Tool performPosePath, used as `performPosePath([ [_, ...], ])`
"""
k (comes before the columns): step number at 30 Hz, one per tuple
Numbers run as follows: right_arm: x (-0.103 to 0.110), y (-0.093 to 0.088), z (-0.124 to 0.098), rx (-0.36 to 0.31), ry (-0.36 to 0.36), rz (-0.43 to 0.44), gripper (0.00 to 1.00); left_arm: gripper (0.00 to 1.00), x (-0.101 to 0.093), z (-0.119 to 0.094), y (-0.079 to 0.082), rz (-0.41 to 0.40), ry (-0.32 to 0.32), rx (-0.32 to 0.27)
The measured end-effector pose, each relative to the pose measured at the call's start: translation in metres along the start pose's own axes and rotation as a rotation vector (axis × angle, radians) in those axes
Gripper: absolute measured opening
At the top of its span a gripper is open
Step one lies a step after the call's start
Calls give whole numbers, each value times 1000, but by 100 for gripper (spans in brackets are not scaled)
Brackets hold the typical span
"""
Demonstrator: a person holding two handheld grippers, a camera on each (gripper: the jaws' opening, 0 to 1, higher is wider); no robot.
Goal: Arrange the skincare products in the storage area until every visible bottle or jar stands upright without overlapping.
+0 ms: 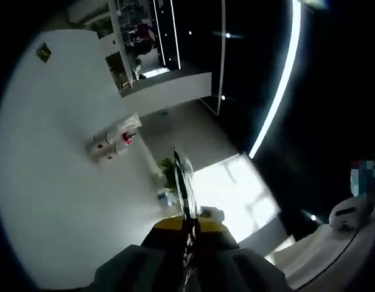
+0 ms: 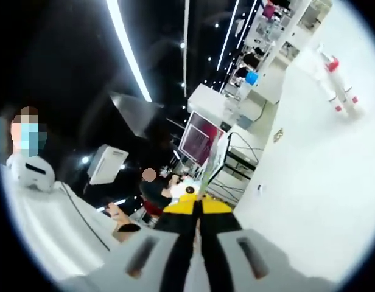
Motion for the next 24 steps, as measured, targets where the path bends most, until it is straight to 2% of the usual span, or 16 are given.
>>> performPosePath([
  [2,-1,-2,1,3,-12,-6,3,3,0,0,0,-6,10,11],
  [3,-5,-2,0,10,-37,-19,3,2,5,0,0,31,51,13],
  [5,-9,-3,1,22,-64,-13,3,2,9,0,0,69,84,19],
  [7,-15,-2,0,16,-87,8,5,2,11,0,1,71,90,18],
  [8,-19,0,-1,1,-123,-5,7,1,12,1,2,80,97,11],
  [10,-23,5,-3,-27,-141,-34,10,1,12,1,5,94,108,16],
  [13,-25,12,-5,-41,-141,-6,6,1,13,2,9,120,118,35],
  [14,-25,13,-3,-26,-140,-18,4,1,14,2,10,129,125,35],
  [15,-29,16,-2,4,-178,-85,3,1,17,4,13,162,156,30],
  [16,-32,17,0,15,-197,-113,3,1,19,5,14,164,174,32],
  [19,-40,24,4,17,-243,-149,3,1,26,11,20,166,214,19],
  [20,-41,25,5,18,-245,-144,3,1,28,13,22,185,232,13],
  [21,-43,26,6,22,-259,-149,3,1,32,15,25,238,268,14],
  [22,-48,27,5,34,-288,-170,3,1,32,15,26,245,274,14],
  [24,-53,31,7,33,-298,-167,3,1,33,20,30,246,293,19],
])
Point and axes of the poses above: the point that each gripper's makers call its tool centre point, and the gripper's own axes: z roughly forward along the fingers, x roughly to its left, y roughly out of its top, the point moved 6 cm from there along -z, roughly backward along the fingers, and after that the axes turned 14 degrees about y, right-handed, at the moved point
